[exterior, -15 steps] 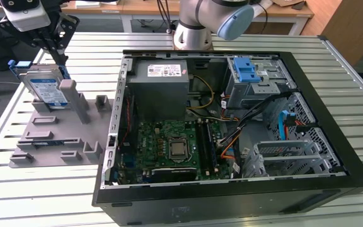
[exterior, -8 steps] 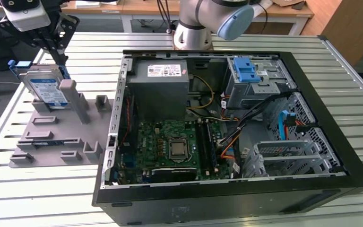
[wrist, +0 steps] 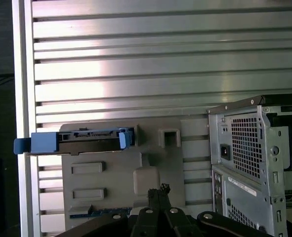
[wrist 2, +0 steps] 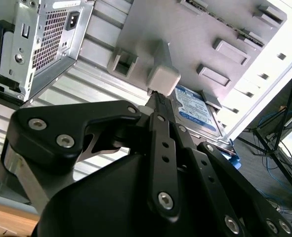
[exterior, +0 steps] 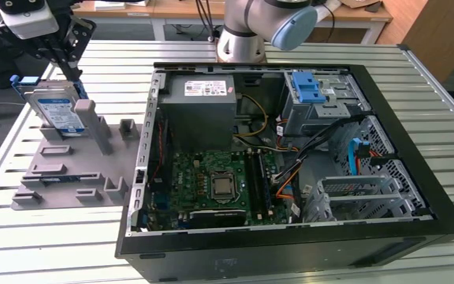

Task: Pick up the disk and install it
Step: 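Reach for the disk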

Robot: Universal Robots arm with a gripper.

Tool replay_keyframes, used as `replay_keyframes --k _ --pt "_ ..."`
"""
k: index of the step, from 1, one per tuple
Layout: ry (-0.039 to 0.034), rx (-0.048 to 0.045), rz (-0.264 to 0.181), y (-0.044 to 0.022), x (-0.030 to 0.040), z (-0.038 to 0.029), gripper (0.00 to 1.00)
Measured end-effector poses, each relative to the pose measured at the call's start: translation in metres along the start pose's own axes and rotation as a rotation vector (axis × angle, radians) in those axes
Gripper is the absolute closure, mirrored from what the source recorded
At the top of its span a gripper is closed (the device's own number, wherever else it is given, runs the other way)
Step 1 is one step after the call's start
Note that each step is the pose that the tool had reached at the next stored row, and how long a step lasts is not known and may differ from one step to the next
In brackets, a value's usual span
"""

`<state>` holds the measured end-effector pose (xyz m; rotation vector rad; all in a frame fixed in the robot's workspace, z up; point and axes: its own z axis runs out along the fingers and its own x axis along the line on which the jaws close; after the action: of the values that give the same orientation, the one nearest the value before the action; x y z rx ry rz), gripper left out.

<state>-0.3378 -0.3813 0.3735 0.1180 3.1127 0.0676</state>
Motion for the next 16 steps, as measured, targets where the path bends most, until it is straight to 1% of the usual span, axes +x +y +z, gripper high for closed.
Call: replay_keyframes --k 2,3,16 --pt "0.0 0.0 0.0 -0.0004 0.0063 -0.0001 0.89" --pt "-0.0001 -0.0001 0.0 -0.0006 0.0083 -0.0001 0.89" --pt "0.0 0.0 0.0 -0.0007 0.0099 -0.0002 0.89"
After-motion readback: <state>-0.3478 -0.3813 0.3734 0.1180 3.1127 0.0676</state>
